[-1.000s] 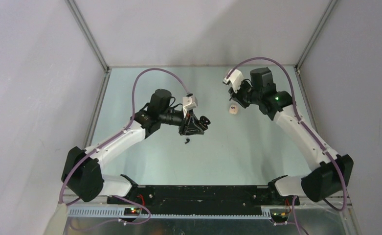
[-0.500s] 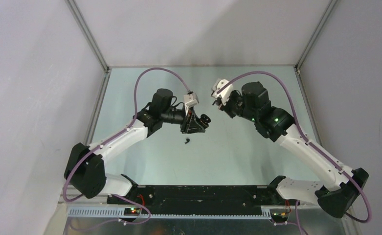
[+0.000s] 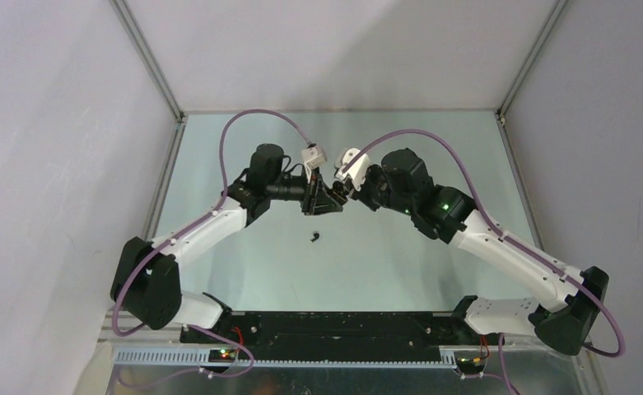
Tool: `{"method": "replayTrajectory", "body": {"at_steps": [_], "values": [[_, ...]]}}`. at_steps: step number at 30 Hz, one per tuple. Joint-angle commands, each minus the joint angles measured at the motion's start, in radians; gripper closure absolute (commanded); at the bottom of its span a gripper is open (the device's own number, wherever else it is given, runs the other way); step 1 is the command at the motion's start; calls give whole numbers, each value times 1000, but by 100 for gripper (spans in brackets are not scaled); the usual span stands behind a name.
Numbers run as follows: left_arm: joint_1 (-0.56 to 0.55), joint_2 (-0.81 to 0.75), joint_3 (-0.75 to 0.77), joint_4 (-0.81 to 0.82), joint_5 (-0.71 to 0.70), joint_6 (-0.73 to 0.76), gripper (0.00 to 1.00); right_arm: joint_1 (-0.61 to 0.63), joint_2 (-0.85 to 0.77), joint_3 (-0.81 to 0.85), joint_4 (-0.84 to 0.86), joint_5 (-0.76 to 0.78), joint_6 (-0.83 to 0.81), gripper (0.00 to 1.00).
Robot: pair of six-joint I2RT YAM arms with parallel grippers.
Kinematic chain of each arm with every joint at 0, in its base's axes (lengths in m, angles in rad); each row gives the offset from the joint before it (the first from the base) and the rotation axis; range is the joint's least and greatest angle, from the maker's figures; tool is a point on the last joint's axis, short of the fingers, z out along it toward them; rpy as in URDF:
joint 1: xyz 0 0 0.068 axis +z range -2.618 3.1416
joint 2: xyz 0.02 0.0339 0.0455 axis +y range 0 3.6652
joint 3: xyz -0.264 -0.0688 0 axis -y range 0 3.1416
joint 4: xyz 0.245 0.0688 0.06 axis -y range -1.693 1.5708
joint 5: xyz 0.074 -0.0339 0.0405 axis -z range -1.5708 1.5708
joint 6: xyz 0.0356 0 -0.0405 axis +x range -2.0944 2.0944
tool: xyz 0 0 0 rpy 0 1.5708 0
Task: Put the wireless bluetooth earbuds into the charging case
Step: Insert the right earbud into the right side groove of the charging case.
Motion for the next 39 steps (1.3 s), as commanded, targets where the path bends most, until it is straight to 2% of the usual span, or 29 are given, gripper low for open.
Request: {"method": "replayTrajectory", "body": {"at_steps": [1, 10, 39], "values": [[10, 10, -15, 69, 26, -53, 100, 23, 17, 4, 52, 36, 17, 98], [10, 17, -16, 85, 67, -67, 100, 47, 61, 3, 92, 121, -2, 98], [20, 8, -28, 103, 71, -74, 100, 69, 62, 3, 57, 47, 59, 100]]}}
